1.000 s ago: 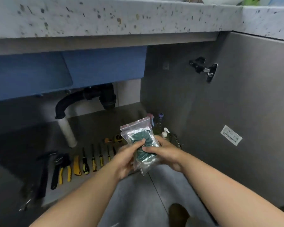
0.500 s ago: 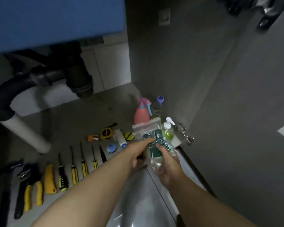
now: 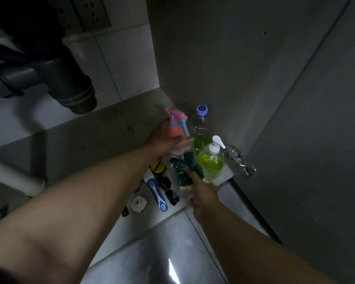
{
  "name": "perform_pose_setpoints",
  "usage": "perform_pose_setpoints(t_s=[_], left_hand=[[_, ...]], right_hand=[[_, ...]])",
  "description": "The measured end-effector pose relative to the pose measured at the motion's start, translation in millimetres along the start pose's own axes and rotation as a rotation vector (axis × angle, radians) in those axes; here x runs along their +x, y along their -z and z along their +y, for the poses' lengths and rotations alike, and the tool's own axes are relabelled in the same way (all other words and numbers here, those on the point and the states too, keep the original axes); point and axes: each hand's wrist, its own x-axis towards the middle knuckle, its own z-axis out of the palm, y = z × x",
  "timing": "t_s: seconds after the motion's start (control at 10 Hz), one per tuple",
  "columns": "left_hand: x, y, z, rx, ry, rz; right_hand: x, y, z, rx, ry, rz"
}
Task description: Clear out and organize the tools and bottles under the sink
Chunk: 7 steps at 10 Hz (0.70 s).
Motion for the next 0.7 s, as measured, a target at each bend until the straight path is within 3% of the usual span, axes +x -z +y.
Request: perform_pose_setpoints(t_s=[0.2, 0.3, 0.4, 0.6, 0.7], left_hand=[[16.1, 3.9, -5.1, 0.033, 0.032, 0.032], [10.9, 11.6, -5.1, -0.087, 0.008, -0.024], [3.7, 18.6, -9.6, -0.032, -0.034, -0.054], [-19.8, 32.0, -20.9, 0.149, -0.076, 0.026], [-42.6, 40.0, -29.7, 0.558, -0.159, 0.120]], right_hand=[[17.3, -14.0, -7.2, -0.107, 0.006, -0.065], [26.7, -19.5, -9.6, -0.084, 0.026, -0.078], [29.6, -25.7, -13.2, -0.084, 0.023, -0.043], [21.4, -19.5, -14.9, -0.168, 0.034, 0.105], [-1.4, -6.1, -11.9, -0.256, 0.079, 0.171]])
